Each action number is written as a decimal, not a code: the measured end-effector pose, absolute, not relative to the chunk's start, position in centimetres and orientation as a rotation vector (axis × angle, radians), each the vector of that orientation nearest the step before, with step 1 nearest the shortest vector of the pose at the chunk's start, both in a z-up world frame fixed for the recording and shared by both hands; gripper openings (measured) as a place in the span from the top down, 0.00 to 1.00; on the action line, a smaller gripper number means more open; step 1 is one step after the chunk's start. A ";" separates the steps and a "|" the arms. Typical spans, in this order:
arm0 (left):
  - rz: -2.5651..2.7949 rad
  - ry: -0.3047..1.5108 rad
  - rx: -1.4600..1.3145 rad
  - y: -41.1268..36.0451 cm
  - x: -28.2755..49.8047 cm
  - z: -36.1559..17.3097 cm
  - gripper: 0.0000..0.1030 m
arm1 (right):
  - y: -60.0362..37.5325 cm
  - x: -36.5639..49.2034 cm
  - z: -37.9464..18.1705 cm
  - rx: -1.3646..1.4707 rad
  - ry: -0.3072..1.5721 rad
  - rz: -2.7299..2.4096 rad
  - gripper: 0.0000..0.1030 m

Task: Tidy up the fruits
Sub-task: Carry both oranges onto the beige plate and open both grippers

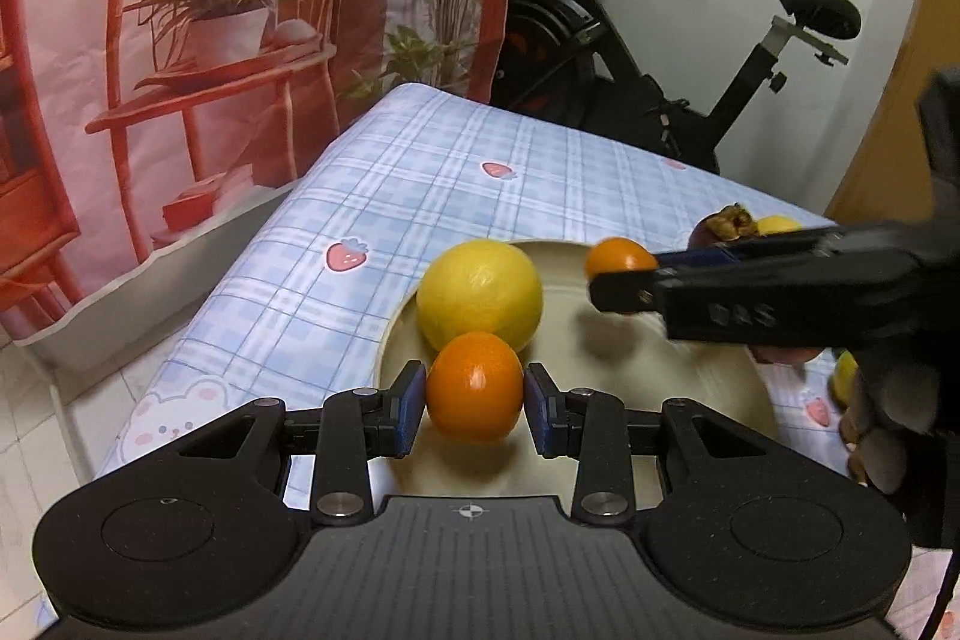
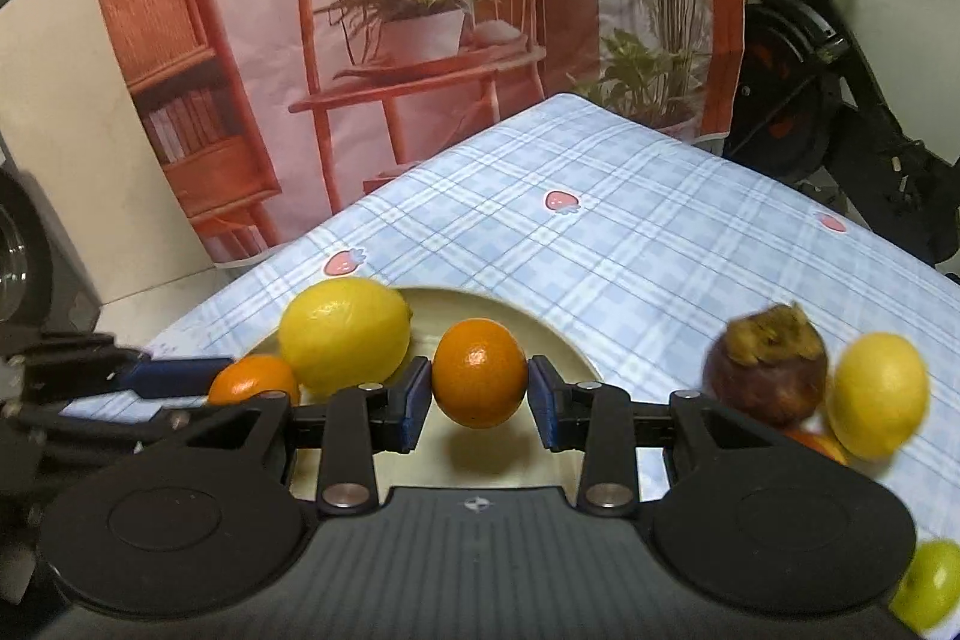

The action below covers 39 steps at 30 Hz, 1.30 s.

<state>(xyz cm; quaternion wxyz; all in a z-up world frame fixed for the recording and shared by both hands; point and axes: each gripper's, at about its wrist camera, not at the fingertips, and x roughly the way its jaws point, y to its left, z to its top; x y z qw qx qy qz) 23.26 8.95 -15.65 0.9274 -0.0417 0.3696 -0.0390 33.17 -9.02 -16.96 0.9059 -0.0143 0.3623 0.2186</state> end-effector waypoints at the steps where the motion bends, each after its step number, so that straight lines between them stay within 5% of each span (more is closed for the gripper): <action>1: -0.073 0.757 -0.078 8.9 23.0 -15.7 0.63 | -8.7 33.8 -17.3 -0.033 0.753 0.447 0.64; 12: -0.040 0.740 -0.058 9.1 23.1 -16.2 0.63 | -6.9 35.6 -19.0 -0.102 0.748 0.474 0.63; 21: -0.007 0.709 -0.046 8.4 22.6 -14.9 0.49 | -8.4 34.3 -17.9 -0.082 0.742 0.468 0.55; 39: -0.236 0.638 0.009 -1.0 21.2 -10.8 0.49 | -26.1 21.5 -12.6 0.046 0.656 0.225 0.55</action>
